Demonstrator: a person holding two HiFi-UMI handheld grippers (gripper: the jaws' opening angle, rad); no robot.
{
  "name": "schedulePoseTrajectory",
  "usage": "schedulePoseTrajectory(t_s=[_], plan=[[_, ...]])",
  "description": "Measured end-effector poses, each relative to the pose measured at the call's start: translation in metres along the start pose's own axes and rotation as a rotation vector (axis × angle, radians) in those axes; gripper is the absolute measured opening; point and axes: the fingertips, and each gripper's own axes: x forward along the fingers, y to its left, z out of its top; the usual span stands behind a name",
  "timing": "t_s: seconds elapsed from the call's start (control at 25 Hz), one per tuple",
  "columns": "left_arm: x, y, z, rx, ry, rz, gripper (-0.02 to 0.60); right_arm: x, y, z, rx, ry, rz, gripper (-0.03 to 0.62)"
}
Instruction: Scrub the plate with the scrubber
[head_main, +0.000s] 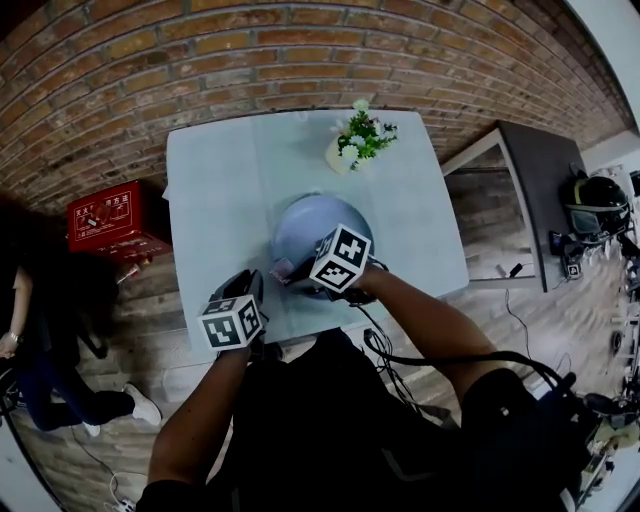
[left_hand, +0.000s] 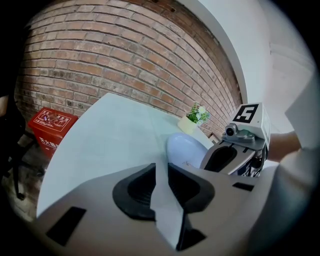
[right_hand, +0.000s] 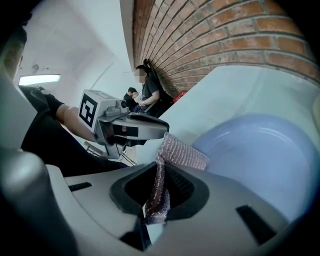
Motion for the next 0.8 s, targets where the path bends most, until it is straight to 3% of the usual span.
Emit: schedulePoseTrajectory(t_s=[0.16,0.4,0.56,0.8], plan=[[0.007,-0.003,0.002,0.008,0.008,-0.007,0.087,-0.013,-0.007,0.005,0.034,-0.095,-0.044,0.061],[0.021,-0.015,-0.001,0.020,0.016,-0.038,0.087,-0.063,-0.033,0.015,0.109,-0.305,-0.194,0.061],[0.031,-0.024,-0.001,0.045,0.021,-0.053,0.087,-0.106,-0.068,0.019,0.154,-0.441,-0.387,0.061],[0.043,-0.031,-0.003,0.087,0.034,-0.027,0.089,-0.150,-0.106,0.019,0.150,-0.543,-0.648,0.061]])
